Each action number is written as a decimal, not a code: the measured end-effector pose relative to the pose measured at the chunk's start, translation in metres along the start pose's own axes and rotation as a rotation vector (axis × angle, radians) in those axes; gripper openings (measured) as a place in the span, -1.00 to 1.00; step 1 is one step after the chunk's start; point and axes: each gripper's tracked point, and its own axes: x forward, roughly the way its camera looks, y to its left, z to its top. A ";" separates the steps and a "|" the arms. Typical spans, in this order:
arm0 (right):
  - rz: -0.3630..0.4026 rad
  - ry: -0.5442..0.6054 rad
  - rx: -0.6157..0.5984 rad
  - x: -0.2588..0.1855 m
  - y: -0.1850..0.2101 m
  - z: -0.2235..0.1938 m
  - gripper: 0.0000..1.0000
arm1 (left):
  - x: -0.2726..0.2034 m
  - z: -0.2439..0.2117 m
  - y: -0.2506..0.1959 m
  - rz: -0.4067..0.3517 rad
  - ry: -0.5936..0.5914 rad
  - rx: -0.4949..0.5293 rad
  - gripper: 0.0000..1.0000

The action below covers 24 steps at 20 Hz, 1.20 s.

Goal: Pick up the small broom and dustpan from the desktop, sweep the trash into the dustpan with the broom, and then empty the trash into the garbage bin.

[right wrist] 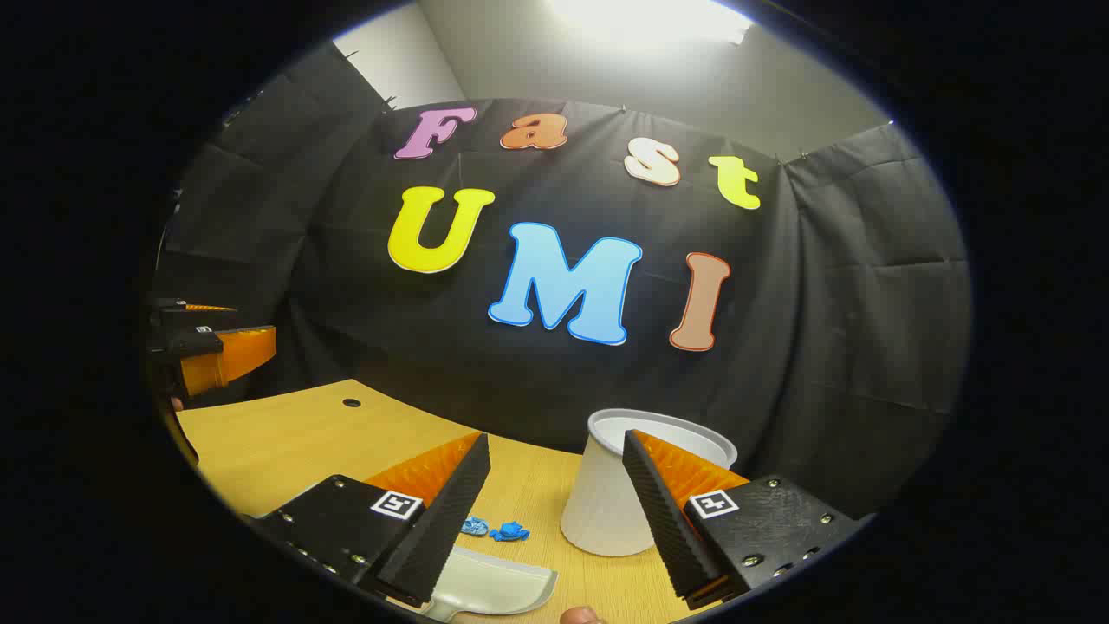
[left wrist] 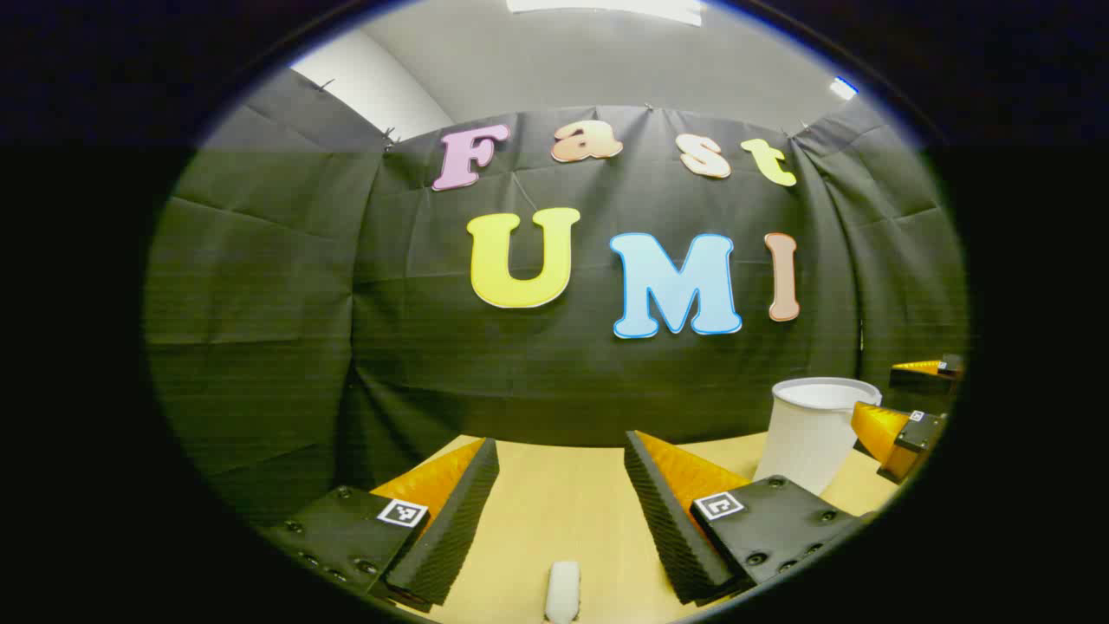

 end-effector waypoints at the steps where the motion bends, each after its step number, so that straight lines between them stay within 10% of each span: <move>1: 0.000 0.004 0.005 -0.001 0.001 -0.002 0.92 | 0.000 -0.001 0.000 -0.002 0.002 0.003 1.00; 24: -0.046 0.147 0.063 -0.012 0.007 -0.042 0.92 | 0.021 -0.045 -0.016 -0.110 0.093 0.034 0.83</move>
